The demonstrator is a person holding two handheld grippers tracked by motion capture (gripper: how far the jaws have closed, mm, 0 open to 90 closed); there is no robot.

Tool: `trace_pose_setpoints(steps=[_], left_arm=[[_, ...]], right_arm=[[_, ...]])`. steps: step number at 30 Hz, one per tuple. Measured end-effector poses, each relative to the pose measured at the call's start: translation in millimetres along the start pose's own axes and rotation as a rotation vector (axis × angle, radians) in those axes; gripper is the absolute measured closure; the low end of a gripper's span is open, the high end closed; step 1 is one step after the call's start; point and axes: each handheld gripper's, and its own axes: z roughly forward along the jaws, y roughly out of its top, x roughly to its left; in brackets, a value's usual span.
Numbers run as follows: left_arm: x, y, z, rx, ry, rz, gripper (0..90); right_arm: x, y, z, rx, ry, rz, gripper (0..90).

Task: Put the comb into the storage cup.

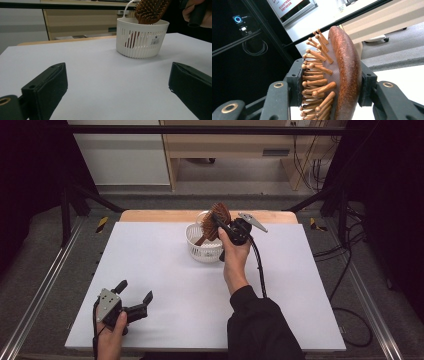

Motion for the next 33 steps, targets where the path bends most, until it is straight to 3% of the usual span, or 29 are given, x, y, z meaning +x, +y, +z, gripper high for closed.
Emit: trace_pose_setpoints(steps=[33], left_arm=[[-0.2,-0.2,0.2,0.004,-0.004,0.001,2.3]], right_arm=[[-3.5,-1.2,-0.8,0.007,0.001,-0.002,50.0]])
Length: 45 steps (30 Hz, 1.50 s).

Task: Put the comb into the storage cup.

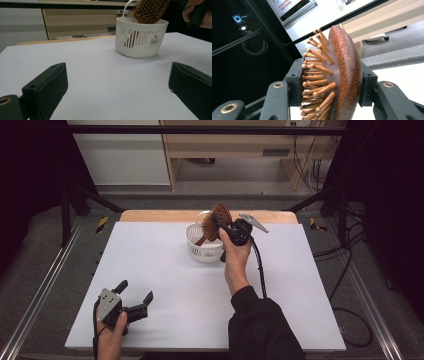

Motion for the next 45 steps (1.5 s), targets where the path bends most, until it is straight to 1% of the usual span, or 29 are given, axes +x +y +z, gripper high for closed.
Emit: trace_pose_setpoints(steps=[11,28,34,45], left_arm=[[0.0,-0.1,0.1,0.0,0.0,0.0,2.3],[-0.4,-0.2,0.4,0.002,0.001,0.0,2.4],[-0.3,-0.1,0.2,0.001,0.002,0.0,2.4],[-0.3,-0.2,0.3,0.002,0.001,0.0,2.4]], right_arm=[[-3.1,1.6,-1.5,0.018,0.008,-0.015,49.1],[-10.8,3.9,-3.4,0.047,0.013,-0.023,47.5],[-15.3,4.5,-4.2,0.058,0.009,-0.022,46.8],[-17.9,5.1,-4.6,0.068,0.008,-0.032,45.9]])
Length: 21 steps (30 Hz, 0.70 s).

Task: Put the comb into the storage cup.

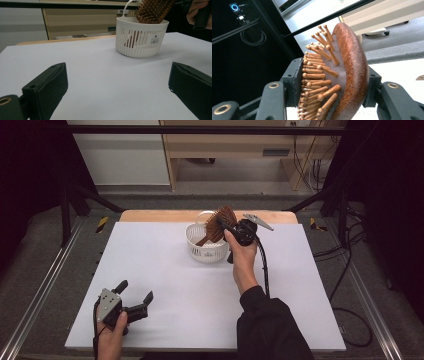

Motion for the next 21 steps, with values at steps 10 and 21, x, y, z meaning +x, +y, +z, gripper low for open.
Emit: trace_pose_setpoints(steps=[10,21], left_arm=[[-0.5,0.0,0.2,0.001,-0.001,0.001,2.4],[-1.1,-0.2,0.6,0.002,-0.005,0.003,2.4]], right_arm=[[-3.8,0.1,-0.5,0.01,-0.004,-0.003,45.0],[-9.2,-1.5,-3.2,0.019,-0.008,0.001,44.1]])
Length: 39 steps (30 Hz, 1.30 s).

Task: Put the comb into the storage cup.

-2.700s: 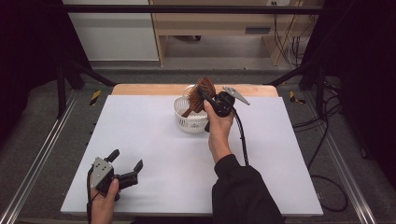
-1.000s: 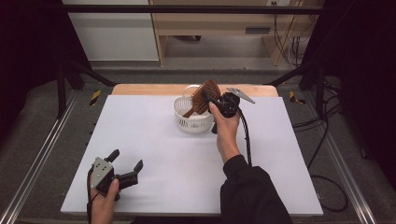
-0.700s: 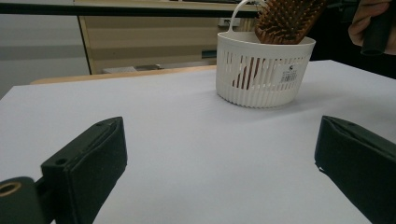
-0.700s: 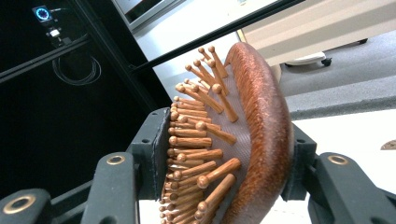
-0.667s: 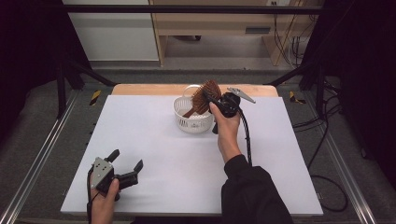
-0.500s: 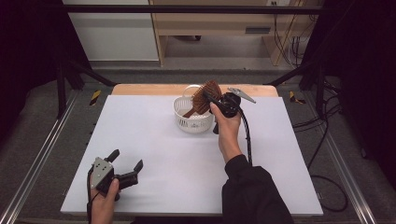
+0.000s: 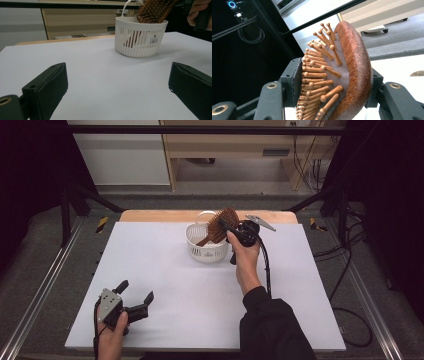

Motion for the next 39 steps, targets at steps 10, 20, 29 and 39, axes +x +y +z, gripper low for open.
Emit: trace_pose_setpoints(steps=[10,20,29,39], left_arm=[[0.0,-0.3,0.4,-0.001,-0.004,-0.004,2.4],[0.0,-0.4,0.6,-0.002,-0.007,-0.005,2.4],[0.2,-0.4,0.5,-0.001,-0.008,-0.004,2.4],[0.3,-0.4,0.4,-0.002,-0.008,-0.005,2.4]], right_arm=[[-5.1,1.1,-1.4,0.009,-0.015,-0.006,42.2],[-10.4,2.2,-2.8,0.014,-0.024,-0.009,41.2],[-12.9,2.1,-3.2,0.022,-0.031,-0.008,40.5],[-16.3,1.6,-2.8,0.026,-0.037,-0.001,39.8]])
